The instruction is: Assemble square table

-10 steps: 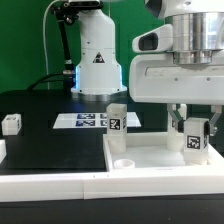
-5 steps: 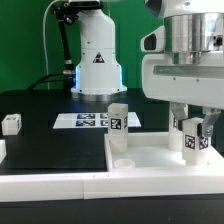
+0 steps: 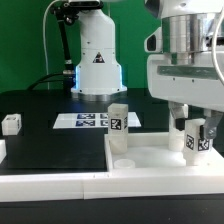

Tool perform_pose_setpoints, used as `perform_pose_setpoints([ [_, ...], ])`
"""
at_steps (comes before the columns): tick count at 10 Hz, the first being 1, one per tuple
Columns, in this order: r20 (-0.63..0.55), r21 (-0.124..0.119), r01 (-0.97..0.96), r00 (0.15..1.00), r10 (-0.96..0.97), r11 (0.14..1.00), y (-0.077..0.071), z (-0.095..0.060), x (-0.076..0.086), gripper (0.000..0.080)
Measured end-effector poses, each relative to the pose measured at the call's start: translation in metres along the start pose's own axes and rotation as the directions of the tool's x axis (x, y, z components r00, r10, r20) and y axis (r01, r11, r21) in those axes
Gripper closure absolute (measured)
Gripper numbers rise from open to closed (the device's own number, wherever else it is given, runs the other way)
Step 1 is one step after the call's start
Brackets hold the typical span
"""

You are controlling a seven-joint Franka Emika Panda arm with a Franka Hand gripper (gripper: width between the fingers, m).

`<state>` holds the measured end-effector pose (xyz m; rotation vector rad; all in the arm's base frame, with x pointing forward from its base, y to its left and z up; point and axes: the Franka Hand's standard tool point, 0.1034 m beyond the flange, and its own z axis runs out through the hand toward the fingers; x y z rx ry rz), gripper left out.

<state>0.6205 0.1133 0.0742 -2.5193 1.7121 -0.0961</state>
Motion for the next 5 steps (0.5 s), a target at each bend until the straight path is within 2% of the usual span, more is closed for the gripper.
perform_pose_setpoints([
  [1,0.001,0.0,0.021,1.0,-0.021,1.0,0.0001,0.0004,-0.0015,0.0194],
  [4,-0.005,0.008,0.322,0.947,-0.322,0.947,-0.0014,0.0008,-0.0037,0.0158],
  [5,-0.007,0.011,0.457,0.889,-0.457,0.889,-0.0021,0.0008,-0.0038,0.0151],
])
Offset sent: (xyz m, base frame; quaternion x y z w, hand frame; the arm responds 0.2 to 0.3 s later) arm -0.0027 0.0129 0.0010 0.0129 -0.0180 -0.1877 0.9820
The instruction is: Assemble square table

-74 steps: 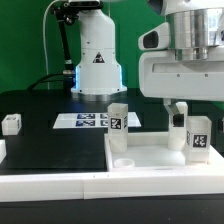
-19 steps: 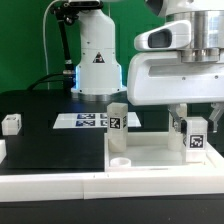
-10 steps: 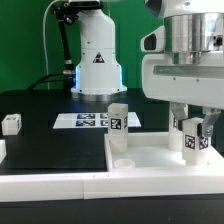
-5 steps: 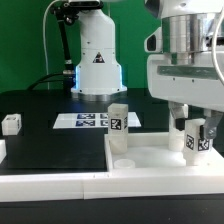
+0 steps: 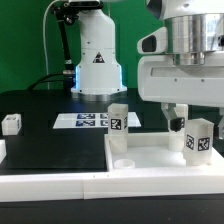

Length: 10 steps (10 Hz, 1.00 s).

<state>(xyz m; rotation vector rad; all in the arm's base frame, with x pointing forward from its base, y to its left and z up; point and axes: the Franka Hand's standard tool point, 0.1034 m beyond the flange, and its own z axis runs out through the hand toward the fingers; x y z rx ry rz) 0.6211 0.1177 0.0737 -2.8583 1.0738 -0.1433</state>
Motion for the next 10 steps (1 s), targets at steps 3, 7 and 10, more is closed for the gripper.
perform_pose_setpoints([
  [3,-0.002,0.0,0.256,0.967,-0.256,0.967,-0.0056,-0.0007,-0.0039,0.0151],
  [7,-0.003,-0.011,0.547,0.837,-0.547,0.837,-0.004,-0.0005,-0.0023,0.0151],
  [10,-0.002,-0.028,0.674,0.738,-0.675,0.738,-0.0036,-0.0006,-0.0015,0.0151],
])
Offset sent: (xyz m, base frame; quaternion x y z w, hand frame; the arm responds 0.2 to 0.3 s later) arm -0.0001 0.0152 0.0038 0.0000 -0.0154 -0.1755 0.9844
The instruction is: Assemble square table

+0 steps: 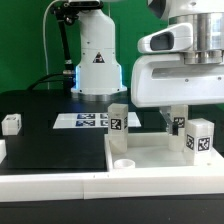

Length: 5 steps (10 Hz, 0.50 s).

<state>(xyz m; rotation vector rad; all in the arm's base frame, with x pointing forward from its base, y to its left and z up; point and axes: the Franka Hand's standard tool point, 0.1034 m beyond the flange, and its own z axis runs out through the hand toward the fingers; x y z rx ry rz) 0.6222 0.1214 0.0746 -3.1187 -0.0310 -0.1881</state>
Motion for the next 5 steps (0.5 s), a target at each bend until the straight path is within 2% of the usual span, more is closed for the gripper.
perform_pose_setpoints([
  [2,0.0,-0.001,0.039,0.999,-0.039,0.999,0.0013,0.0001,0.0,0.0151],
  [4,0.0,-0.001,0.035,0.999,-0.035,0.999,0.0014,0.0002,0.0,0.0408],
  [5,0.0,-0.001,0.035,0.999,-0.035,0.999,0.0015,0.0001,0.0001,0.0408],
])
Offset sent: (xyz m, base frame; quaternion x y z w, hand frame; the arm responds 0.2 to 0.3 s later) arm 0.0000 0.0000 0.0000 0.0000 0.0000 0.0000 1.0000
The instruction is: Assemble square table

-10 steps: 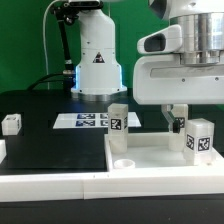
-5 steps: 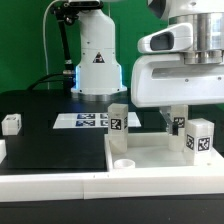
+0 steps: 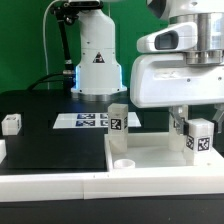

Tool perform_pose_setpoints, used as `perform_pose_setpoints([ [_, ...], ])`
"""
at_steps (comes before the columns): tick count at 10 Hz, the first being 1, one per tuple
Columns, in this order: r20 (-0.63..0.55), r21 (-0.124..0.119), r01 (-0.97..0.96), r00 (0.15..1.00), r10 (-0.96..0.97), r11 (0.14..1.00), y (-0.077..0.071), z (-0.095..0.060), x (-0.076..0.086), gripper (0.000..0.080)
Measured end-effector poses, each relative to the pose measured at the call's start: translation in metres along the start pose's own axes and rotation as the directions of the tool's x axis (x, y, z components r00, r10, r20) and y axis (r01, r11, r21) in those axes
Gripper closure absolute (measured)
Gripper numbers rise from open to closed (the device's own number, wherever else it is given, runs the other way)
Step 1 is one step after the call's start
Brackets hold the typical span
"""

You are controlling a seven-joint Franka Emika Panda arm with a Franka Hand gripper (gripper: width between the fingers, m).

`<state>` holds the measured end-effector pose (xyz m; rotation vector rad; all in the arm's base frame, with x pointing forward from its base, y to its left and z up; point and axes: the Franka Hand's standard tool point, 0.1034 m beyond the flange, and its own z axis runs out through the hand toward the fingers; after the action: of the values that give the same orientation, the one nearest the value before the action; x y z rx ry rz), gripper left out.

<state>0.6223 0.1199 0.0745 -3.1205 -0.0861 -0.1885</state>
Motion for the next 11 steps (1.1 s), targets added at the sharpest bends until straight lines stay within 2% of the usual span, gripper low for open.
perform_pose_setpoints([
  [1,0.0,0.0,-0.003,1.0,0.003,1.0,0.0001,0.0,0.0,0.0509],
  [3,0.0,0.001,-0.044,0.999,0.044,0.999,0.0002,0.0,0.0,0.0509],
  [5,0.0,0.001,-0.215,0.977,0.215,0.977,-0.0003,0.0,-0.0001,0.0509],
  [7,-0.005,0.004,-0.46,0.888,0.46,0.888,0.0009,0.0001,0.0,0.0509],
  [8,-0.006,0.003,-0.516,0.856,0.516,0.856,0.0008,0.0001,-0.0001,0.0509],
  [11,-0.008,0.002,-0.787,0.617,0.787,0.618,0.0006,0.0001,-0.0011,0.0508],
])
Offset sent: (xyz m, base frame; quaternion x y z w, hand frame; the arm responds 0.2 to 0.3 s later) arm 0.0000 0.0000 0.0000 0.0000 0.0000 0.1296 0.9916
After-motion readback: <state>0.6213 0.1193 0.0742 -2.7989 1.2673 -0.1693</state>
